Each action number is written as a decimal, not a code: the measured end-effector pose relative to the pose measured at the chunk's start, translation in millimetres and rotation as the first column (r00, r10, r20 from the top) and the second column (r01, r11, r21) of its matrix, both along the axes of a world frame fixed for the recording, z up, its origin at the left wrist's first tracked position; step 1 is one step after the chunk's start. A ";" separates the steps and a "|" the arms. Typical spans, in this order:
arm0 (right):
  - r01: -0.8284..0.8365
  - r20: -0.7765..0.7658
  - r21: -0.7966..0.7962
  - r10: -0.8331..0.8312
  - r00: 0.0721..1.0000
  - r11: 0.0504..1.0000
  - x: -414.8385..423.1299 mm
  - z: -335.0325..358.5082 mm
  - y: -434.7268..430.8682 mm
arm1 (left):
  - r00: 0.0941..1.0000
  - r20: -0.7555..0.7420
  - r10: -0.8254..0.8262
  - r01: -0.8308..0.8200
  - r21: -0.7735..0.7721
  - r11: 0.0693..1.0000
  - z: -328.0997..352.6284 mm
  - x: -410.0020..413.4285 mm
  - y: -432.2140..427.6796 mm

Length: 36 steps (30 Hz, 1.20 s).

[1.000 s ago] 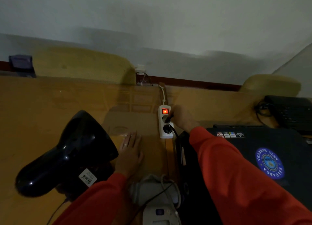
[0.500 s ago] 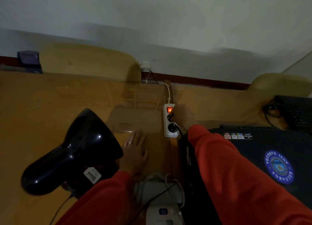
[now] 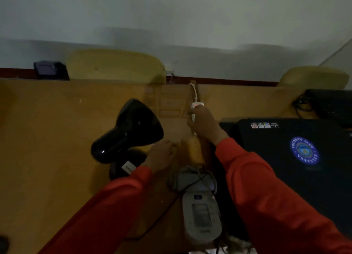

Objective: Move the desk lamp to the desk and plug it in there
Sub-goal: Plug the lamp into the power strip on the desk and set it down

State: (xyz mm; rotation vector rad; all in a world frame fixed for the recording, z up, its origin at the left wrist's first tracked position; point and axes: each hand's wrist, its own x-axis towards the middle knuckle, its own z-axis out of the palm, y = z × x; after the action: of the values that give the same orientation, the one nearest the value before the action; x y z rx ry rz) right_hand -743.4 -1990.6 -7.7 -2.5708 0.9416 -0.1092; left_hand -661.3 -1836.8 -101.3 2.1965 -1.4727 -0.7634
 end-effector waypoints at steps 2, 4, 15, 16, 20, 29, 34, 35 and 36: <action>0.045 0.045 0.057 -0.048 0.998 0.997 -7.4 3.5 27.1 | 0.999 -0.028 -0.032 0.032 0.018 0.999 11.4 -8.3 19.8; 0.052 0.060 0.110 -0.059 0.996 0.993 -11.5 7.9 56.2 | 0.997 -0.069 -0.045 0.046 0.016 0.999 19.2 -16.9 42.6; 0.153 -0.024 0.433 -0.158 0.987 0.889 -3.6 -37.0 188.3 | 0.925 -0.349 0.148 -0.204 -0.127 0.971 6.2 -4.4 196.7; 0.144 -0.020 0.450 -0.151 0.988 0.881 1.6 -42.5 198.9 | 0.912 -0.347 0.220 -0.278 -0.128 0.952 3.3 1.0 204.5; 0.190 -0.025 0.556 -0.212 0.977 0.809 20.6 -65.1 234.2 | 0.837 -0.352 0.420 -0.496 -0.161 0.853 -0.6 25.0 216.4; 0.442 0.021 0.463 -0.508 0.861 0.768 42.2 -101.8 276.4 | 0.967 -0.164 0.193 -0.196 0.003 0.981 -19.8 77.6 175.1; 0.455 0.027 0.458 -0.524 0.851 0.763 41.9 -105.9 279.6 | 0.979 -0.097 0.181 -0.182 0.000 0.983 -25.4 76.9 180.5; 0.457 0.026 0.450 -0.522 0.852 0.767 40.0 -105.6 280.3 | 0.979 -0.104 0.177 -0.179 -0.009 0.984 -26.9 74.8 184.7; 0.455 0.025 0.441 -0.517 0.855 0.774 37.3 -105.3 281.5 | 0.978 -0.112 0.177 -0.180 -0.015 0.984 -28.5 72.0 189.8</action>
State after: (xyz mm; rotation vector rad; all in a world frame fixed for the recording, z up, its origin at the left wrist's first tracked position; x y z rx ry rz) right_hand -706.1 -1709.0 -113.0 -1.8489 1.3873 -0.2098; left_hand -589.3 -1647.0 -129.8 2.1942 -1.2065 -0.7865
